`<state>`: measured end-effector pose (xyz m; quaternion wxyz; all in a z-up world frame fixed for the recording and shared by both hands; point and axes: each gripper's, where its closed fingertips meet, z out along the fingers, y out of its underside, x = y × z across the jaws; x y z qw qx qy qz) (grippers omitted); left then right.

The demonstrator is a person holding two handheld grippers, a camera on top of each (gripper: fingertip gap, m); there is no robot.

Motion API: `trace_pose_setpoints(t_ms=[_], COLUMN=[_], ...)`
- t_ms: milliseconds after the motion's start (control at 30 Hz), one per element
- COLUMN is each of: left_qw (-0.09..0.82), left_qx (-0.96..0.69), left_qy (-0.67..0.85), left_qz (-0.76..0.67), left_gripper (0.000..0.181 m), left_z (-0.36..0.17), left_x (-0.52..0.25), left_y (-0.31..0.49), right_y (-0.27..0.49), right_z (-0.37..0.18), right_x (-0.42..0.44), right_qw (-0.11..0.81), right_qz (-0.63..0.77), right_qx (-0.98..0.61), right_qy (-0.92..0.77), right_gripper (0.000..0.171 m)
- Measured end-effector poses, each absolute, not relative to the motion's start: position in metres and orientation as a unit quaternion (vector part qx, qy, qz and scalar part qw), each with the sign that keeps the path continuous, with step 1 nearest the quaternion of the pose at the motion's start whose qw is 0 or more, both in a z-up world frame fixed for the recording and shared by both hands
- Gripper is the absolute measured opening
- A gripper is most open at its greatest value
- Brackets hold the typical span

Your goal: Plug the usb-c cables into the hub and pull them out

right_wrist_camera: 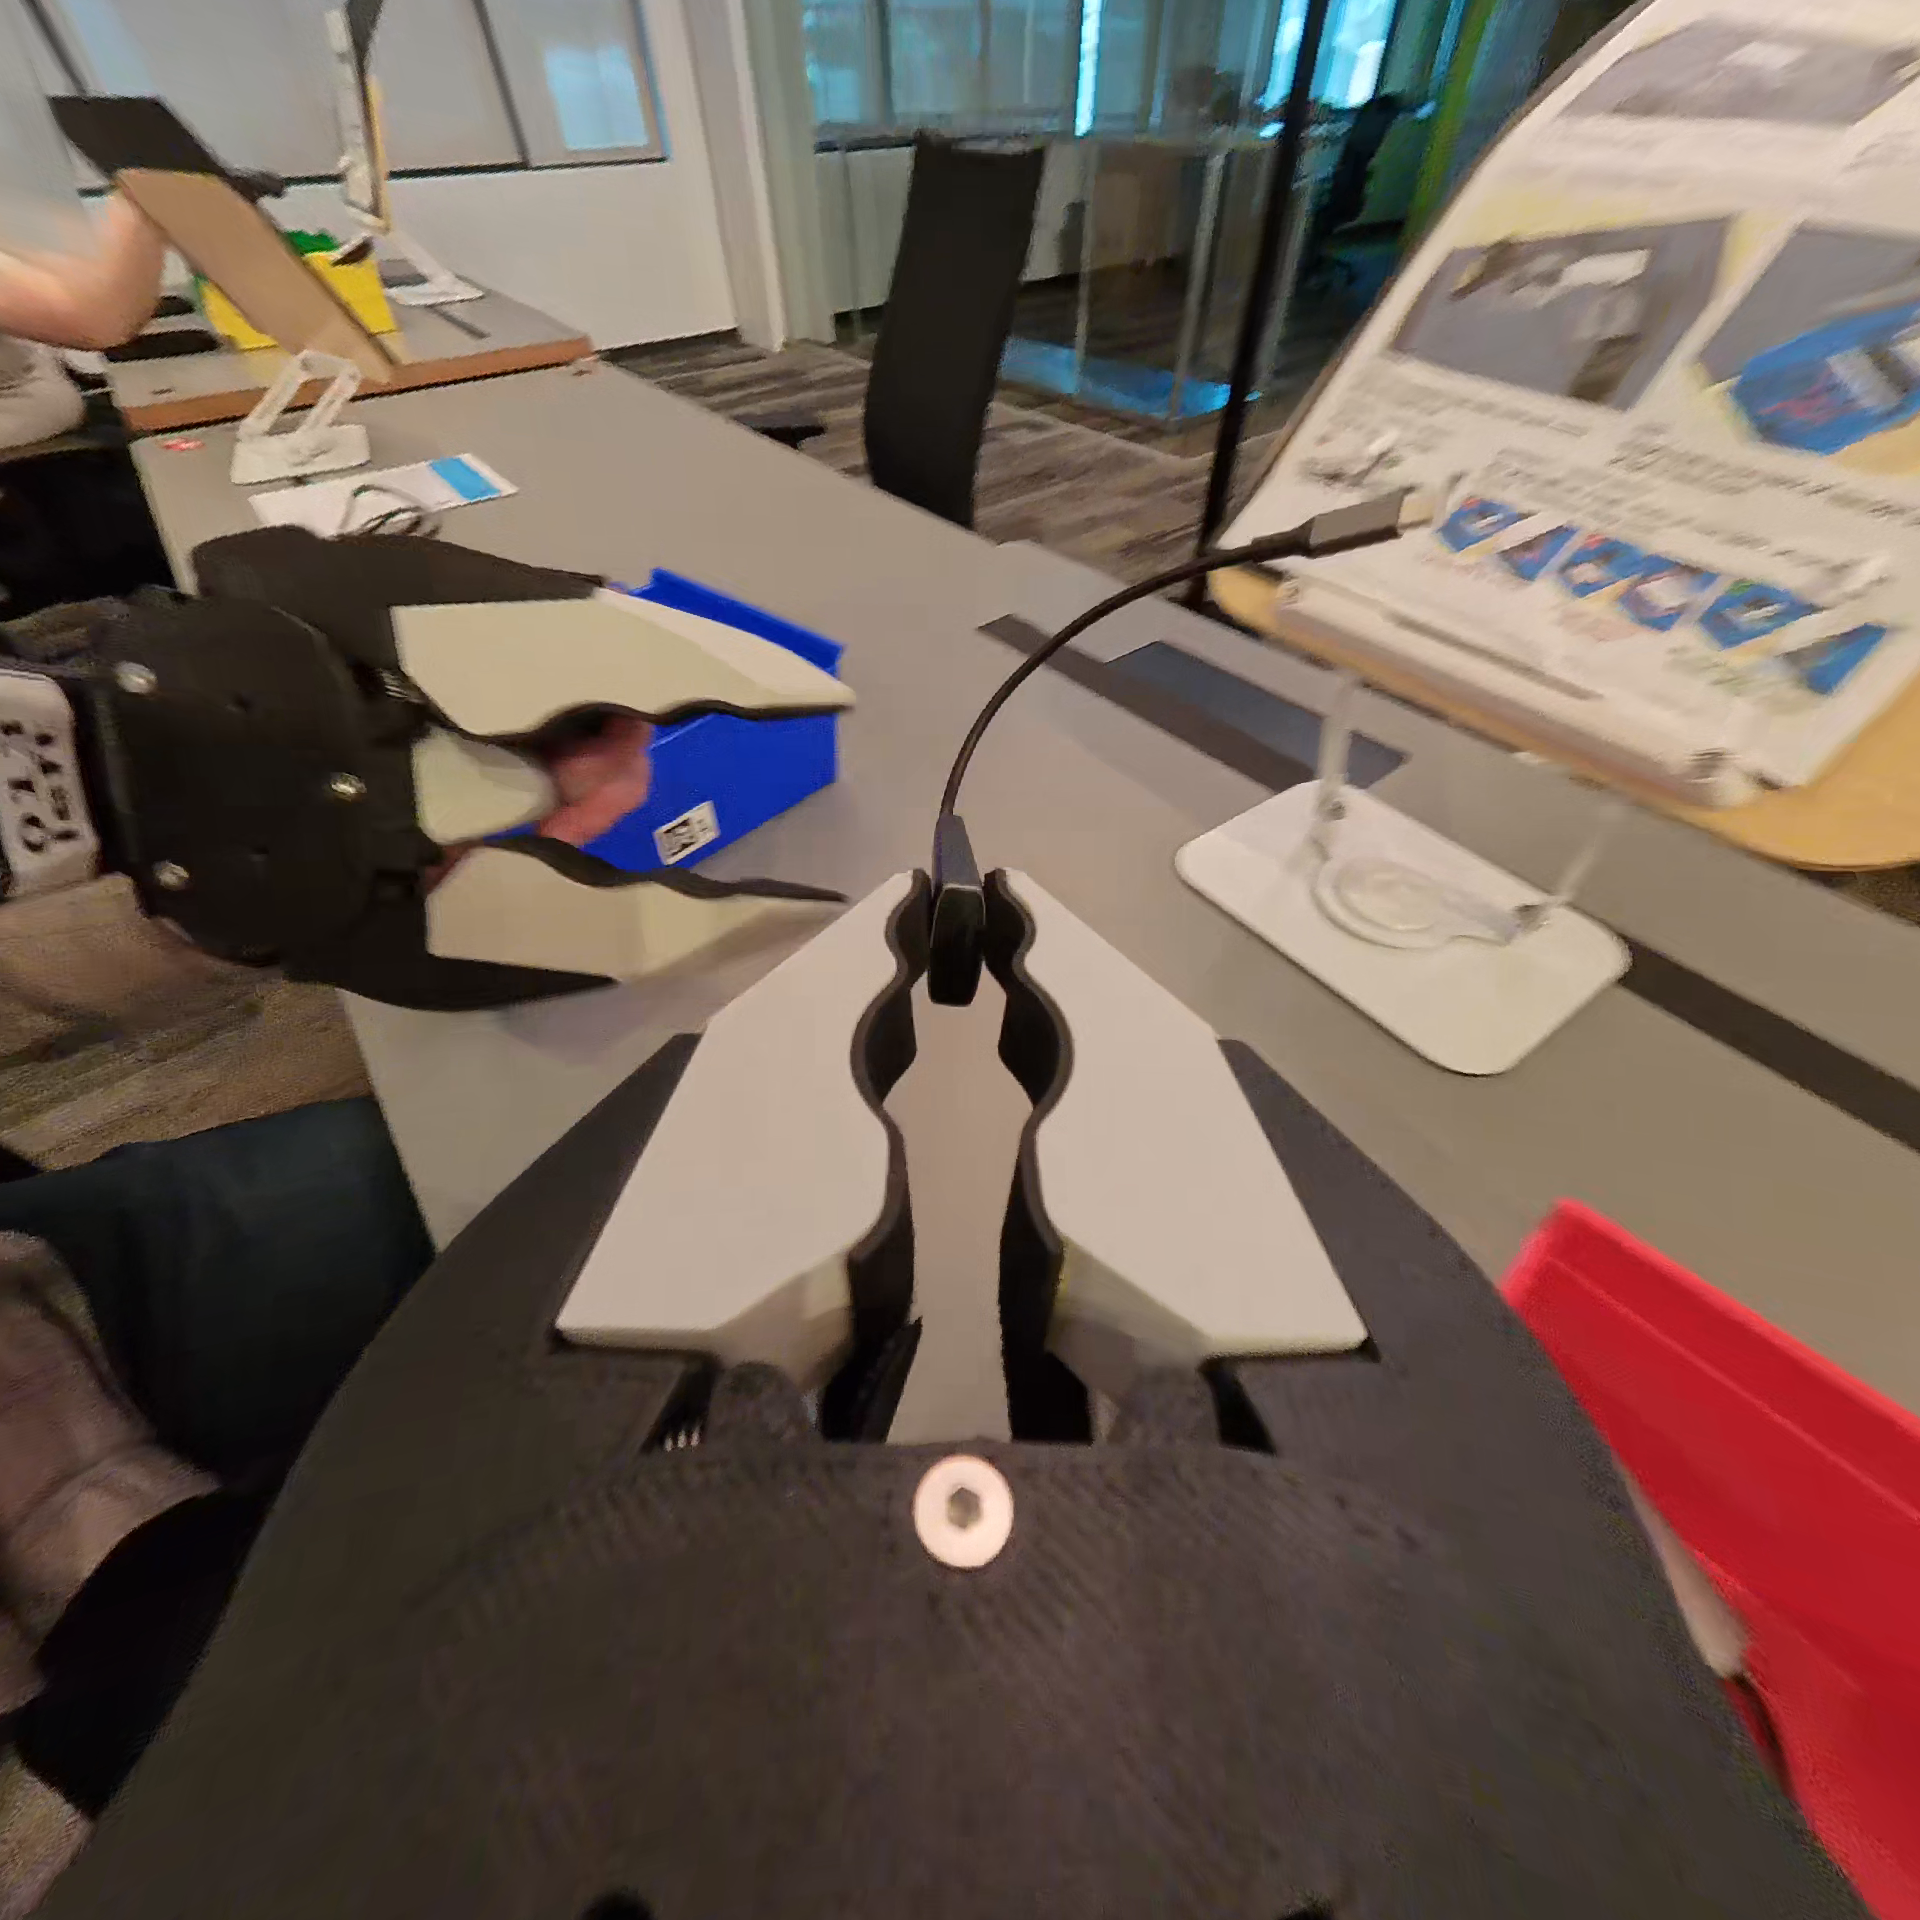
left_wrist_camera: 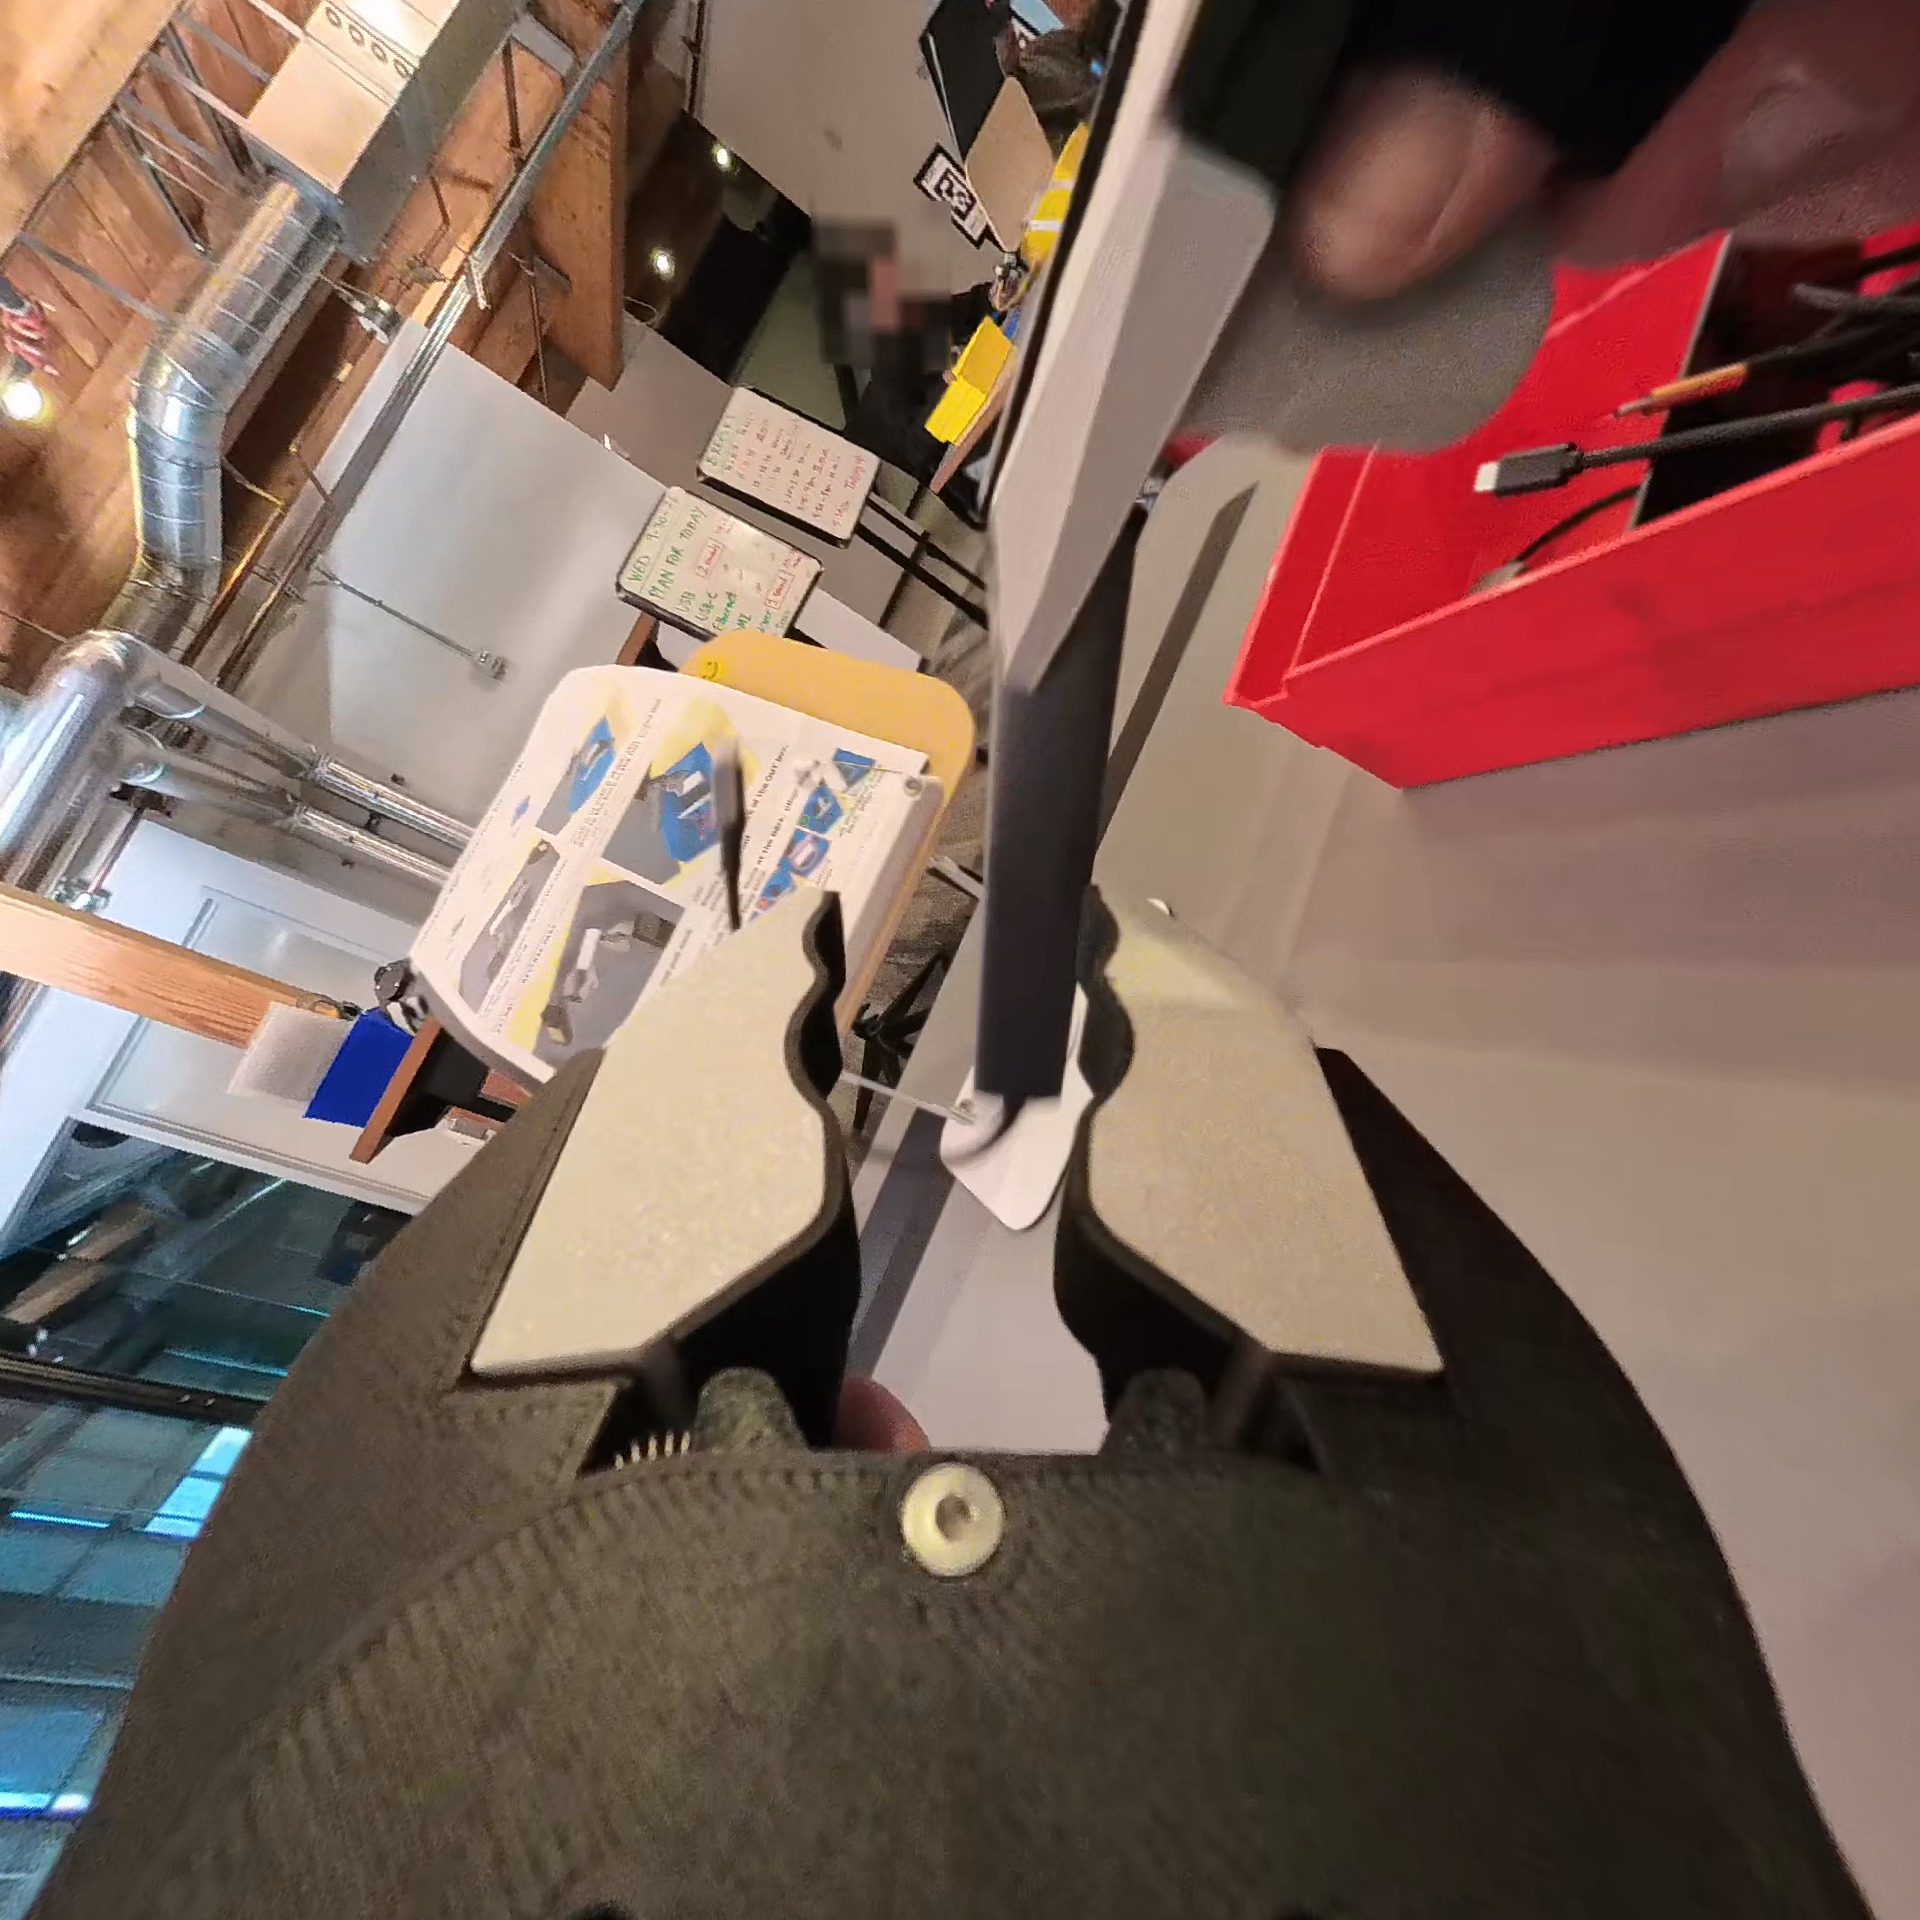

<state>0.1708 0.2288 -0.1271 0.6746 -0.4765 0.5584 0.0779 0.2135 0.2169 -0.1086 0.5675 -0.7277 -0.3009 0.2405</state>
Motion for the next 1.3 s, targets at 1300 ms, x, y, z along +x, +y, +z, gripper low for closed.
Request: trace_pose_setpoints(t_ms=[1300], left_qw=[0.554], left_qx=[-0.63], left_qy=[0.515], left_qz=[0.177], left_gripper=[0.036], left_z=[-0.137], left_x=[-0.037], left_y=[0.264], right_y=[0.263], right_z=[-0.158], right_x=[0.466], right_qw=[0.387], right_qz=[-0.201], right_qx=[-0.861], right_qy=[-0.263], right_gripper=[0.033])
